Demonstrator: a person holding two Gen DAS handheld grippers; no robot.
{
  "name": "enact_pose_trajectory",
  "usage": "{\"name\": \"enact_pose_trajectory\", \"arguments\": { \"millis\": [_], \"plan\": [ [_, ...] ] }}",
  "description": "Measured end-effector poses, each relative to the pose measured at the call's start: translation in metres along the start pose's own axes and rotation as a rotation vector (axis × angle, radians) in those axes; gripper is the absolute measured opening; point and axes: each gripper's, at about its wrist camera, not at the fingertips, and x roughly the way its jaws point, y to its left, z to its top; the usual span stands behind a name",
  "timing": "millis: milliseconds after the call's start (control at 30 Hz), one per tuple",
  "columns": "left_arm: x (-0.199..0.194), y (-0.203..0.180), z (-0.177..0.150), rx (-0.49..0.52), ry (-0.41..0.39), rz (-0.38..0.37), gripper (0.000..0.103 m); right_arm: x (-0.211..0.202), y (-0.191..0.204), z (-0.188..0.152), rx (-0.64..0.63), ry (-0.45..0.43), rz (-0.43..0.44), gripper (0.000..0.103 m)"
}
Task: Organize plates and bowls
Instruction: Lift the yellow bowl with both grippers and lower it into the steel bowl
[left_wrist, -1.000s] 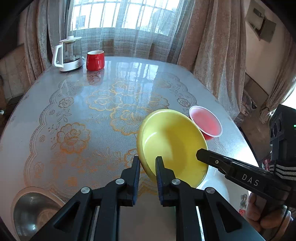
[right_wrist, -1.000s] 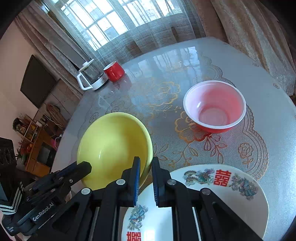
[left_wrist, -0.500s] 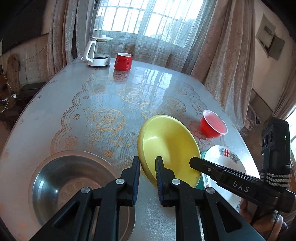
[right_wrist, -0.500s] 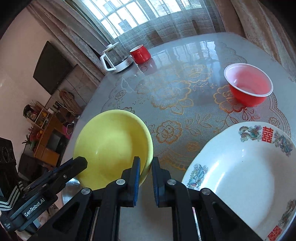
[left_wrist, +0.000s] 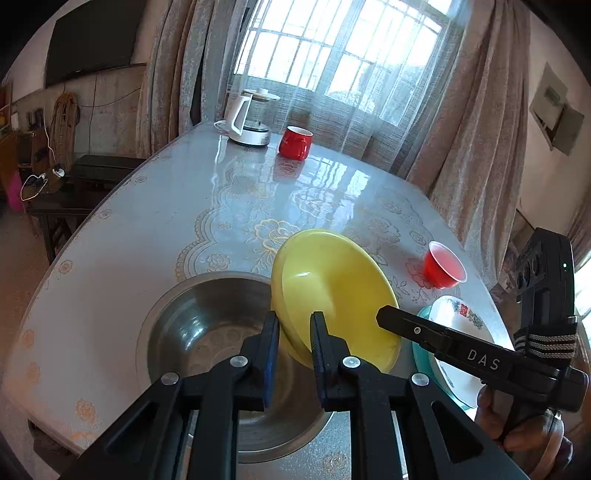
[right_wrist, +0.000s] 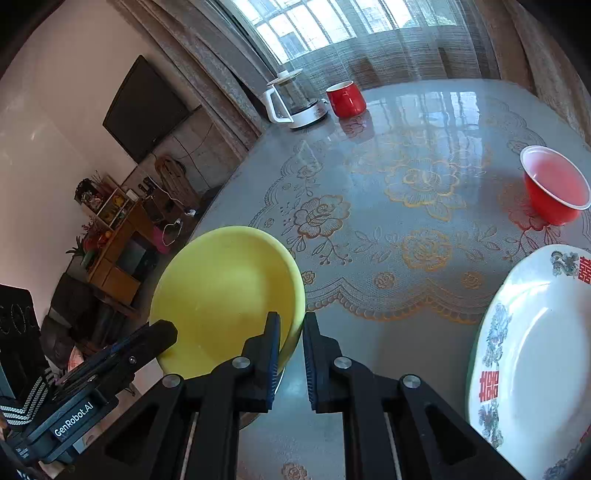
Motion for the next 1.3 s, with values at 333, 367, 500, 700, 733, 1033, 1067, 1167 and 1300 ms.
{"name": "enact_pose_trajectory", "arguments": {
  "millis": [333, 367, 500, 700, 733, 1033, 1067, 1167, 1300],
  "plan": [
    [0.002, 0.043, -0.028, -0.064, 0.027, 0.131, 0.016, 0.045, 0.037, -0.019, -0.093, 0.093, 0.014, 0.012],
    [0.003, 0.045, -0.030, -0.065, 0.027, 0.144, 0.016, 0.048, 0.039, -0.021, -0.104, 0.101, 0.011, 0.013],
    [0.004, 0.049, -0.038, -0.066, 0.013, 0.165, 0.016, 0.059, 0.047, -0.027, -0.144, 0.126, -0.010, 0.013],
    [0.006, 0.053, -0.043, -0.061, -0.007, 0.190, 0.016, 0.070, 0.056, -0.031, -0.200, 0.144, -0.056, 0.014],
    [0.007, 0.054, -0.044, -0.060, -0.005, 0.196, 0.016, 0.072, 0.058, -0.031, -0.208, 0.146, -0.068, 0.014],
    [0.018, 0.057, -0.052, -0.047, 0.012, 0.218, 0.016, 0.078, 0.066, -0.040, -0.251, 0.150, -0.127, 0.015],
    [0.019, 0.057, -0.053, -0.047, 0.012, 0.221, 0.016, 0.077, 0.064, -0.039, -0.250, 0.149, -0.128, 0.015],
    [0.018, 0.056, -0.053, -0.057, 0.009, 0.223, 0.019, 0.074, 0.063, -0.039, -0.251, 0.146, -0.131, 0.015],
    [0.017, 0.053, -0.054, -0.053, 0.003, 0.231, 0.020, 0.068, 0.061, -0.041, -0.229, 0.138, -0.117, 0.017]
  ]
}}
